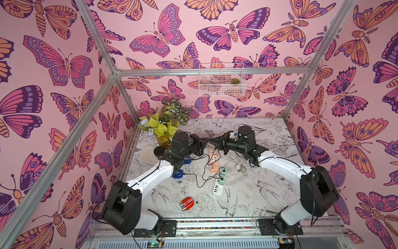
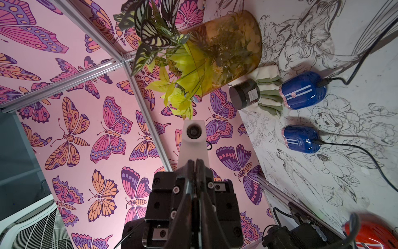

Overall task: Charge the electric shaver
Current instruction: Pick up the charging cable from the center of the board, then pick up the electric shaver from the center of the board.

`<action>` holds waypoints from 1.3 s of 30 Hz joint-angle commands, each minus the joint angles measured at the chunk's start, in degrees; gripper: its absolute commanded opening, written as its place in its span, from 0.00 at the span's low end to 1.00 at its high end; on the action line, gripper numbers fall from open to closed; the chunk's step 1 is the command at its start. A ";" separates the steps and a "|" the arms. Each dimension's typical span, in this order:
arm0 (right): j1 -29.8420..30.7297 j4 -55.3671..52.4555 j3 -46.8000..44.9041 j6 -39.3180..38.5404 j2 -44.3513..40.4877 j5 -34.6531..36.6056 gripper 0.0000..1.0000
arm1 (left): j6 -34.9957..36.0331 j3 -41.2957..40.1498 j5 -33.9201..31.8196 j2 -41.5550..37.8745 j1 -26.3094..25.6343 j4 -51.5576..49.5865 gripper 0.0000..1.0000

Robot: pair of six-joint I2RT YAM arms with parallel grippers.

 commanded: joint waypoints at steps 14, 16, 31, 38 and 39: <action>-1.54 -6.80 1.44 -9.01 -2.31 -2.71 0.00 | 5.17 1.61 -1.45 -6.97 -0.07 -23.99 0.42; -2.48 -9.10 1.98 -13.83 -2.87 -5.33 0.00 | 6.20 1.97 -3.61 -12.64 -0.09 -38.35 0.47; -1.11 -20.31 4.03 -26.87 -3.11 -12.03 0.00 | -30.65 -19.46 -24.09 -34.98 -22.30 -59.59 0.65; -1.11 -21.11 4.22 -27.23 -3.14 -13.28 0.00 | -42.14 -23.59 -25.27 -30.48 -25.75 -54.13 0.71; -1.11 -21.13 4.09 -27.23 -3.24 -13.28 0.00 | -43.56 -23.69 -24.92 -29.82 -26.22 -53.87 0.72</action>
